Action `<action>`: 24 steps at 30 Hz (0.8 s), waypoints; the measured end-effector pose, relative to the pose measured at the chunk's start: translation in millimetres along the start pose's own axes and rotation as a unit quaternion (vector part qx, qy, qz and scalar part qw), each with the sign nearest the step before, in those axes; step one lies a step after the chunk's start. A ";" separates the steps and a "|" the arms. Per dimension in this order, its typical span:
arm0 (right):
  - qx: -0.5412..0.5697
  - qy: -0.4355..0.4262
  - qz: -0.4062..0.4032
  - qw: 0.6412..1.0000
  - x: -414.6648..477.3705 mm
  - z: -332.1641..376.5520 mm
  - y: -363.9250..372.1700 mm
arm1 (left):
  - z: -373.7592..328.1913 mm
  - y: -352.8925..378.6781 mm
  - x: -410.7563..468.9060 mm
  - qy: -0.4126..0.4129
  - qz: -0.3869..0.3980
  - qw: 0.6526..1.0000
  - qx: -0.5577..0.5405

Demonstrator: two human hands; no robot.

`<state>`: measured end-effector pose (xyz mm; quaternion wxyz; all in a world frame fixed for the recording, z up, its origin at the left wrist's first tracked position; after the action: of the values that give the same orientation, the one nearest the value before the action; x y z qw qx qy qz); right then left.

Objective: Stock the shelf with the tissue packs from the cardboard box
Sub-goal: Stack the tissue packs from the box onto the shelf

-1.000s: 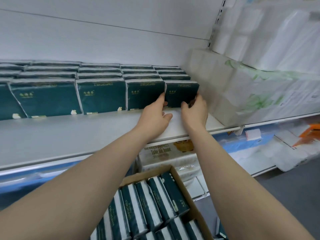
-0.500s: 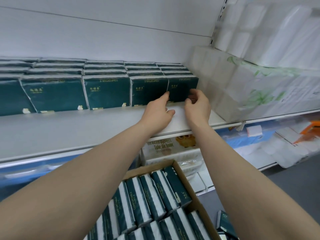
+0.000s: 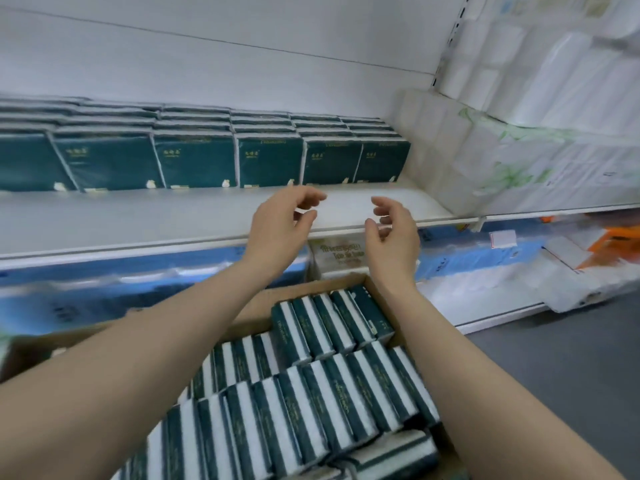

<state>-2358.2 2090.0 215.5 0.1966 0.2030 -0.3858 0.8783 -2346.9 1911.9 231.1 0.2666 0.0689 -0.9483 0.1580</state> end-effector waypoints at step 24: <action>-0.350 -0.014 0.323 0.879 -151.1 10.7 56.3 | 83.4 -24.9 -145.8 -0.280 0.250 0.924 0.070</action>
<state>-2257.2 2018.1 111.7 -0.0456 -0.0027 -0.7147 0.6979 -2258.2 1867.1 93.4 -0.0638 -0.1103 -0.9572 0.2600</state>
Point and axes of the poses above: each hand's wrist, its own x-axis towards the middle knuckle, its own y-axis out of the palm, z = x × y, the point moved 2 cm from there along x, towards the middle knuckle, and after that the axes turned 15 degrees about -x, right-handed, at the moved point
